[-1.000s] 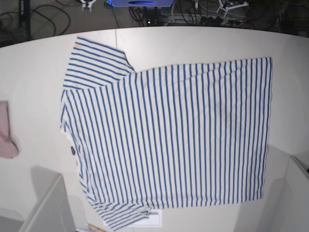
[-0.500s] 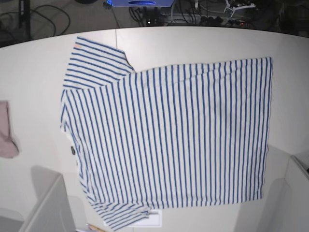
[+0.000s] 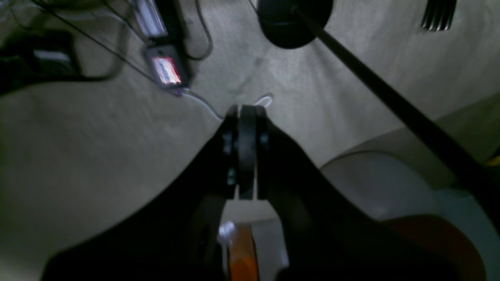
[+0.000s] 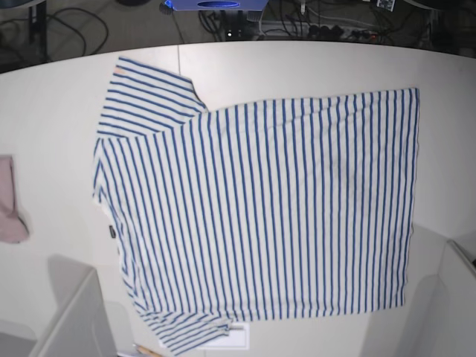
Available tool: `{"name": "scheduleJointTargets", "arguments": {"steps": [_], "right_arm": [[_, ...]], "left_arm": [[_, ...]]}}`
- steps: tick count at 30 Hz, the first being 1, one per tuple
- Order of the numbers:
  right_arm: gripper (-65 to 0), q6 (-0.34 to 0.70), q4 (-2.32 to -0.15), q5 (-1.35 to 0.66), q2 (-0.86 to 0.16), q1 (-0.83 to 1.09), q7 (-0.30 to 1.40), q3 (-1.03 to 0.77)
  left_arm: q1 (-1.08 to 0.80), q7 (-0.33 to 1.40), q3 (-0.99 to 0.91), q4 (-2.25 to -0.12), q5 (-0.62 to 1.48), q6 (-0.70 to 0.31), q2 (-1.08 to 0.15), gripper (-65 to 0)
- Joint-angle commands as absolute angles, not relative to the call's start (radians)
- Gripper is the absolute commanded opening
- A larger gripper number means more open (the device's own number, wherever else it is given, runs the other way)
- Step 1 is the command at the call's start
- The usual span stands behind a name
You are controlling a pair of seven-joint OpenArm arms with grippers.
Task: Fold the T-shirt properly
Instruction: 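Move both grippers down to the shirt's shoulder corners and grasp them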
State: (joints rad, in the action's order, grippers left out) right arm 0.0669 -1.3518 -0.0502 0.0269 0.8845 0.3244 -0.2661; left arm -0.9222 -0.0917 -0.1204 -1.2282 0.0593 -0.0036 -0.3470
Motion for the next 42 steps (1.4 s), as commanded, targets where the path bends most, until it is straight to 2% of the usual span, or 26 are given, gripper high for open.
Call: {"name": "scheduleJointTargets", "arguments": {"steps": [1, 7, 13, 20, 25, 30, 35, 36, 40, 41, 42], "right_arm": [[-65.0, 0.064, -1.412, -0.047, 0.030, 0.923, 0.340, -0.288], [-65.0, 0.064, -1.716, -0.047, 0.099, 0.998, 0.453, -0.381], [-65.0, 0.064, -1.986, -0.048, 0.113, 1.038, 0.542, -0.407], [-65.0, 0.065, -2.023, -0.050, 0.113, 0.961, 0.558, -0.409], [-65.0, 0.065, -2.026, -0.058, 0.124, 0.865, 0.507, -0.407], [-65.0, 0.065, -2.026, -0.271, 0.113, 0.829, 0.464, -0.409], [-65.0, 0.065, -2.022, -0.542, 0.033, 0.811, 0.466, -0.406], [-65.0, 0.065, -2.020, -0.593, 0.018, 0.811, 0.466, -0.406], [-65.0, 0.065, -2.017, -0.776, -0.064, 0.789, 0.473, -0.400], [-58.8, 0.065, -2.008, -0.812, -0.073, 0.779, 0.496, -0.398], [-48.0, 0.065, -1.998, -0.855, -0.085, 0.769, 0.535, -0.406]], "left_arm": [[-0.969, -0.104, -0.128, -1.274, 0.093, 0.005, -0.374, -65.0], [-1.132, -0.101, -0.134, -1.515, 0.225, 0.005, -0.430, -65.0], [-1.260, -0.094, -0.262, -1.722, 0.249, 0.005, -0.429, -65.0], [-1.300, -0.102, -0.458, -1.885, 0.248, 0.005, -0.337, -65.0], [-1.282, -0.096, -0.475, -1.952, 0.248, 0.005, -0.331, -65.0], [-1.234, -0.096, -0.473, -1.966, 0.254, 0.005, -0.328, -65.0], [-1.190, -0.096, -0.464, -1.966, 0.257, 0.005, -0.321, -65.0], [-1.182, -0.096, -0.469, -1.965, 0.257, 0.005, -0.315, -64.0], [-1.153, -0.096, -0.469, -1.965, 0.259, -0.012, -0.297, -50.7], [-1.142, -0.096, -0.467, -1.965, 0.260, -0.035, -0.294, -47.2], [-1.133, -0.094, -0.467, -1.965, 0.275, -0.070, -0.291, -43.3]]}}
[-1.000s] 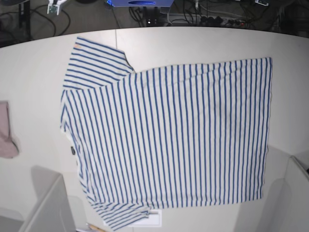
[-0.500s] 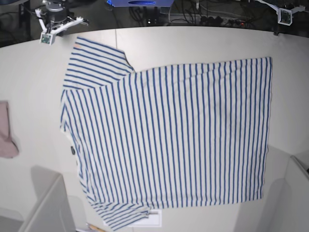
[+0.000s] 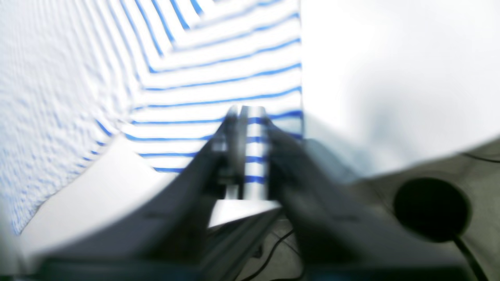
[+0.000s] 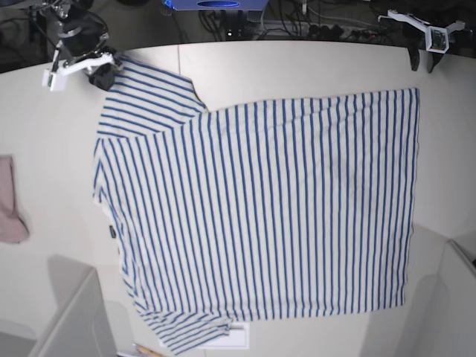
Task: Fold the T-shirt properly
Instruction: 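Move both grippers down to the shirt's shoulder corners and grasp them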
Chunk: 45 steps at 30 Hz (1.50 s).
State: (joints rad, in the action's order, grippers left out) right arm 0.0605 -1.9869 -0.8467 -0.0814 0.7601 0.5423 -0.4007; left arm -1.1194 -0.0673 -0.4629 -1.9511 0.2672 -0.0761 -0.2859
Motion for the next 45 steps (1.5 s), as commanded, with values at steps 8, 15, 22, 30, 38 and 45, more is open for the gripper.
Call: {"name": "scheduleJointTargets", "arguments": {"steps": [8, 15, 22, 30, 38, 45], "right_arm": [[-25.8, 0.065, -1.910, -0.937, -0.127, 0.665, 0.613, -0.409], [-27.6, 0.059, -1.796, -0.937, -0.168, 0.579, 0.615, -0.409], [-28.2, 0.064, -1.681, -0.937, -0.209, 0.553, 0.615, -0.407], [-28.2, 0.067, -1.616, -0.937, -0.203, 0.507, 0.676, -0.397], [-28.2, 0.079, -1.618, -0.937, -0.209, 0.498, 0.736, -0.328], [-28.2, 0.104, -1.610, -0.937, -0.202, 0.478, 0.734, -0.306]], "left_arm": [[-1.095, 0.018, -0.598, -1.900, 0.704, -0.236, -0.294, -17.4], [-0.935, 0.401, -0.892, -1.868, 0.786, -0.447, -0.240, -17.8], [-0.769, 0.602, -1.075, -1.863, 0.642, -0.582, -0.185, -17.8], [-0.740, 0.622, -1.073, -1.862, 0.631, -0.601, -0.183, -17.8], [-0.714, 0.624, -1.072, -1.853, 0.631, -0.598, -0.182, -17.8], [-0.685, 0.624, -1.072, -1.771, 0.631, -0.598, -0.179, -17.8]]}}
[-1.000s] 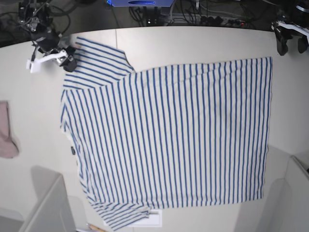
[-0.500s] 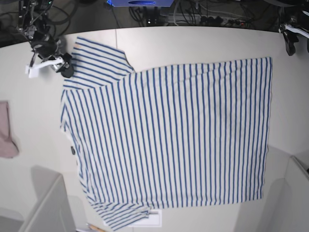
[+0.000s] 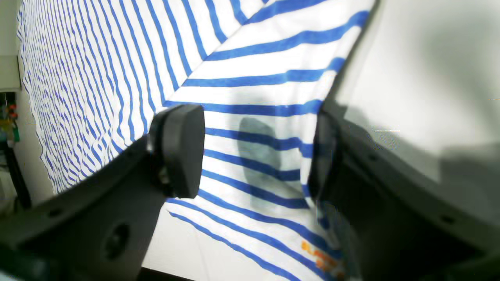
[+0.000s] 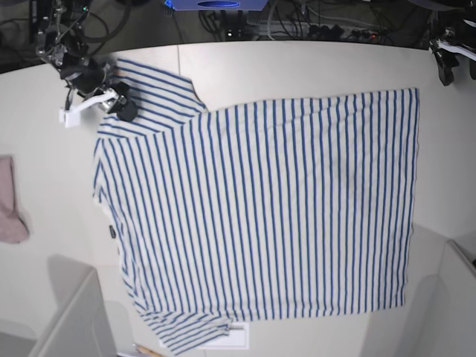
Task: Fold the T-shirt properly
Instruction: 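Move both grippers down to the shirt's shoulder corners and grasp them, then lift the shoulder corners and pull them toward the robot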
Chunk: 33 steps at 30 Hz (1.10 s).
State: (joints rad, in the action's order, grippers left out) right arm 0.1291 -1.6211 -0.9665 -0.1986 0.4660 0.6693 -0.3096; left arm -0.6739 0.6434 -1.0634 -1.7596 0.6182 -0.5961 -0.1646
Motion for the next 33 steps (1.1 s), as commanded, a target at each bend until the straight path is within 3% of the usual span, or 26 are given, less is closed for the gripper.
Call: {"name": "scheduleJointTargets", "arguments": {"steps": [1, 3, 4, 5, 7, 8, 16, 22, 33], "right_arm": [[-28.4, 0.104, -1.610, -0.937, -0.202, 0.478, 0.734, -0.306], [-31.2, 0.104, -1.610, -0.937, -0.206, 0.478, 0.734, -0.306], [-36.2, 0.104, -1.610, -0.937, -0.209, 0.478, 0.734, -0.306], [-42.0, 0.104, -1.610, -0.937, -0.209, 0.478, 0.734, -0.306], [-60.5, 0.104, -1.610, -0.937, -0.209, 0.476, 0.737, -0.306], [-65.0, 0.104, -1.610, -0.937, -0.209, 0.473, 0.740, -0.306], [-65.0, 0.084, -1.610, -0.937, -0.211, 0.473, 0.742, -0.308], [-65.0, 0.084, -1.610, -0.937, -0.211, 0.473, 0.742, -0.308], [-65.0, 0.084, -1.610, -0.935, -0.213, 0.473, 0.742, -0.308]], "left_arm": [[-0.685, 0.624, -1.072, -1.761, 0.631, -0.598, -0.179, -17.8], [-0.685, 0.624, -1.058, -1.738, 0.631, -0.598, -0.179, -17.9], [-0.685, 0.624, -1.046, -1.727, 0.631, -0.598, -0.180, -17.9], [-0.684, 0.624, -1.035, -1.721, 0.631, -0.598, -0.180, -17.9], [-0.665, 0.624, -1.013, -1.709, 0.631, -0.596, -0.179, -17.9], [-0.659, 0.624, -1.007, -1.695, 0.631, -0.596, -0.179, -17.9], [-0.579, 0.633, -0.983, -1.563, 0.631, -0.596, -0.179, -17.9], [-0.492, 0.763, -0.964, -1.492, 0.636, -0.596, -0.177, -17.9], [-0.401, 0.849, -0.955, -1.469, 0.631, -0.596, -0.116, -17.9]]}}
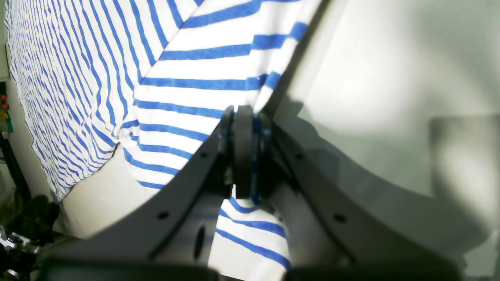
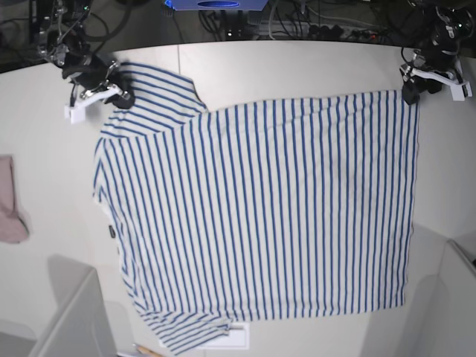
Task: Fold the T-shirt properly
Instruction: 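Lift the shoulder corners and pull them toward the robot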
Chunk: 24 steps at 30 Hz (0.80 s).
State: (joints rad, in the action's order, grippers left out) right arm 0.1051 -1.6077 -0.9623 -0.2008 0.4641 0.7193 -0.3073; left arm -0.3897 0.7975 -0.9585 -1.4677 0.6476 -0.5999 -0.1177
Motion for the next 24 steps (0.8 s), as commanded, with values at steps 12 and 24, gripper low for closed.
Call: {"name": "scheduleJointTargets", "arguments": {"steps": [12, 24], "right_arm": [[-65.0, 0.084, -1.610, -0.935, -0.213, 0.476, 0.742, -0.308], [-65.0, 0.084, -1.610, -0.935, -0.213, 0.481, 0.742, -0.308]], "left_arm": [[-0.375, 0.851, -0.912, -1.423, 0.638, -0.595, -0.077, -18.1], [-0.349, 0.851, -0.934, -1.386, 0.638, -0.595, -0.077, -45.3]]}}
